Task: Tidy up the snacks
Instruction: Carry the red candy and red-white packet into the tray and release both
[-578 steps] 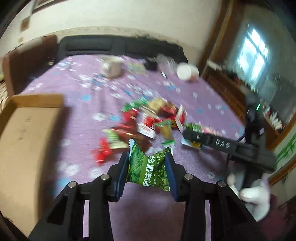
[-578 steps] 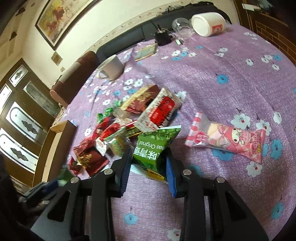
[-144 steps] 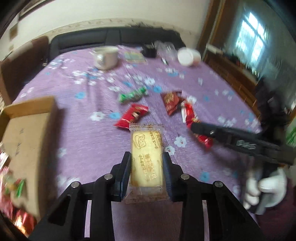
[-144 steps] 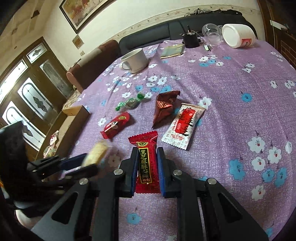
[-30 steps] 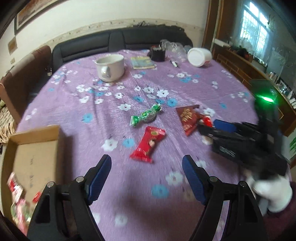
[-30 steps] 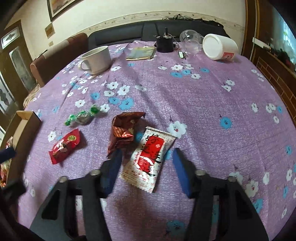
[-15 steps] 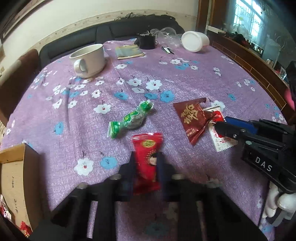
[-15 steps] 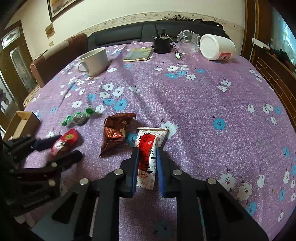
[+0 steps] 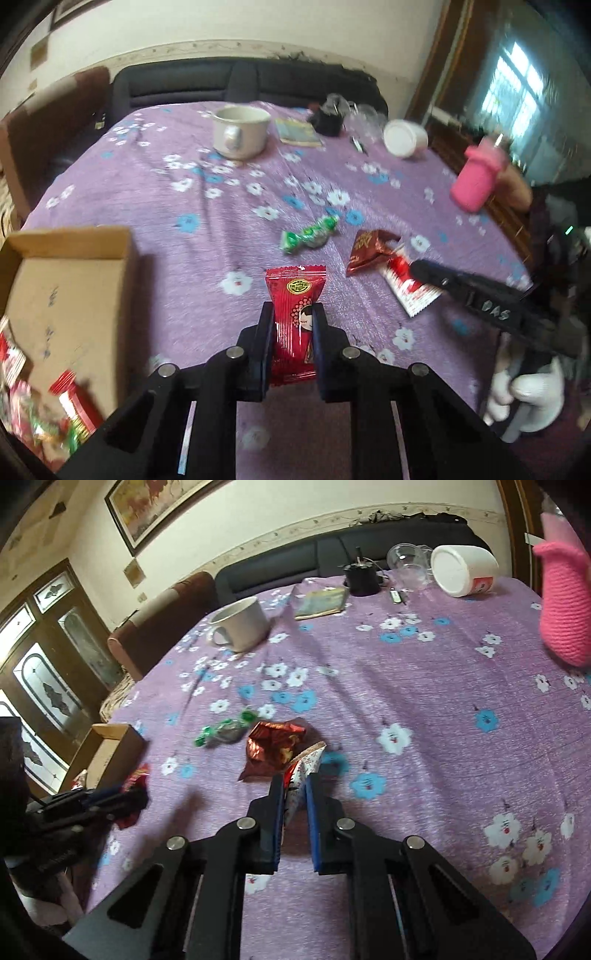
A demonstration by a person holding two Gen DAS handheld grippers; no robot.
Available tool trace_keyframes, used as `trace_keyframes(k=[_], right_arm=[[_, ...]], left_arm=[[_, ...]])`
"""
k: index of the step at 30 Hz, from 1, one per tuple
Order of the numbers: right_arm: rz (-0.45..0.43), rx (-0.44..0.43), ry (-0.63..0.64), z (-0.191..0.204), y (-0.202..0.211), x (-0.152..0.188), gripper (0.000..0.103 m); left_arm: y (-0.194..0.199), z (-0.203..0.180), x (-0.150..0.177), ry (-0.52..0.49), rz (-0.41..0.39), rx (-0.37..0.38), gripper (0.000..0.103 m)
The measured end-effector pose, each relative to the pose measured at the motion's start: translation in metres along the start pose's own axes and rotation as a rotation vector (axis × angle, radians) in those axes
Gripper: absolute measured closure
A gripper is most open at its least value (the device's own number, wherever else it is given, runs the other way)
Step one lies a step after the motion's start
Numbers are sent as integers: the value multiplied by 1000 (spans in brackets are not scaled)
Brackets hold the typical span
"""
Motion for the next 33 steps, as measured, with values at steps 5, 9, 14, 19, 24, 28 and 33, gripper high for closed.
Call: trace_keyframes(k=[5, 9, 14, 19, 24, 28, 33], right_arm=[[-5, -18, 30, 11, 2, 3, 91], [28, -6, 72, 16, -6, 7, 90], [91, 49, 105, 24, -23, 6, 71], [143, 123, 173, 42, -28, 8, 56], [160, 209, 264, 62, -32, 13, 72], [136, 174, 206, 58, -20, 15, 74], [96, 118, 172, 70, 3, 12, 74]], left_arm=[[33, 24, 5, 77, -36, 33, 86], [53, 32, 15, 95, -63, 50, 86], [65, 43, 23, 125, -77, 63, 86], [72, 50, 28, 132, -93, 61, 86], [85, 59, 33, 145, -119, 63, 86], [99, 78, 35, 181, -143, 60, 86], [106, 106, 38, 228, -160, 41, 86]])
Point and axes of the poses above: each gripper's, at about its wrist camera, not at the fingertips, and y roughly against the way its jaws point, z to its left, x to its underside, the point moved 1 cm from there along -y, roughly the way its jaws point, and after that the axes turned 8 degrees about y, right-handed, at the moved point
